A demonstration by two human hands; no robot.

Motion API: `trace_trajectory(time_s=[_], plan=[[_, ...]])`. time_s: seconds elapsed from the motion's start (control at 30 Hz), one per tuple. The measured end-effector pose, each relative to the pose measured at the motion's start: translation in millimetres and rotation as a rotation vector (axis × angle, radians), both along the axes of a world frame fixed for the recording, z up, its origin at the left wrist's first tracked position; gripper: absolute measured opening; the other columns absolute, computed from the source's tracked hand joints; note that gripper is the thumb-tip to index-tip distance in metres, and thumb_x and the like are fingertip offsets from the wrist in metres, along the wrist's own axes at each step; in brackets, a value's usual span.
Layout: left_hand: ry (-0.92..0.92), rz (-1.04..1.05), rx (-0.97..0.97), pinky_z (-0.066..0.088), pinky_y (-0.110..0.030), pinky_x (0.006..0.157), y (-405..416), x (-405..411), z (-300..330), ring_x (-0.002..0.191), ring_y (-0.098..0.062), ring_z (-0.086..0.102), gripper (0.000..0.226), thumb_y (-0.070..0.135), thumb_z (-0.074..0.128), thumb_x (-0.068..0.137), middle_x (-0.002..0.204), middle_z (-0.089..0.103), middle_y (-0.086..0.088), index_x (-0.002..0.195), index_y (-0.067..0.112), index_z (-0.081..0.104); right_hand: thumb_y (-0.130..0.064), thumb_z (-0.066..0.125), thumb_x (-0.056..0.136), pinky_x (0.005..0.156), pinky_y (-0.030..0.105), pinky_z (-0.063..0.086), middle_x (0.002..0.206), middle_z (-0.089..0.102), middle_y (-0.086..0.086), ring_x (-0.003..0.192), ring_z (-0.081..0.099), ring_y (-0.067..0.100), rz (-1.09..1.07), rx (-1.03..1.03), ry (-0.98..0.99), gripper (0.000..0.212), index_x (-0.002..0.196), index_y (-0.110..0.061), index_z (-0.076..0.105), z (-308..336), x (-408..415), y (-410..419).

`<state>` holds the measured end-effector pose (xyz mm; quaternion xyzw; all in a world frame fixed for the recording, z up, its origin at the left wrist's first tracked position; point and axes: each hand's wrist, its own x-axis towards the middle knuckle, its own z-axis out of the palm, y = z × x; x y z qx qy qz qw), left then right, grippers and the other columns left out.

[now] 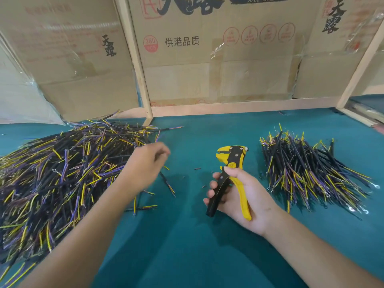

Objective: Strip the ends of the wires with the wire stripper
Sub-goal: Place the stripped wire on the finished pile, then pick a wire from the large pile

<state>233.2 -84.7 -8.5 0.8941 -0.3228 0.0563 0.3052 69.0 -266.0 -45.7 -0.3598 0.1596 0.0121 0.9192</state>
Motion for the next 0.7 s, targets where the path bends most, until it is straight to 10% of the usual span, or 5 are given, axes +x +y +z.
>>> trace_trajectory(time_s=[0.23, 0.7], plan=[[-0.293, -0.063, 0.613, 0.031, -0.033, 0.104, 27.4, -2.9, -31.8, 0.131, -0.016, 0.036, 0.048, 0.016, 0.047, 0.096, 0.147, 0.038, 0.017, 0.138, 0.039, 0.047, -0.03, 0.065, 0.086, 0.077, 0.05, 0.056, 0.083, 0.054, 0.016, 0.073, 0.055, 0.033, 0.036, -0.035, -0.034, 0.031, 0.103, -0.005, 0.057, -1.7, -1.9, 4.8], [-0.197, -0.066, 0.37, 0.038, -0.028, 0.088, 20.2, -6.0, -29.3, 0.116, -0.02, 0.048, 0.033, -0.002, 0.049, 0.092, 0.12, 0.056, 0.0, 0.119, 0.013, 0.059, -0.029, 0.066, 0.086, 0.075, 0.05, 0.055, 0.083, 0.053, 0.016, 0.071, 0.054, 0.033, 0.036, -0.058, -0.024, 0.029, 0.101, -0.005, 0.059, -0.9, -2.2, 6.2]])
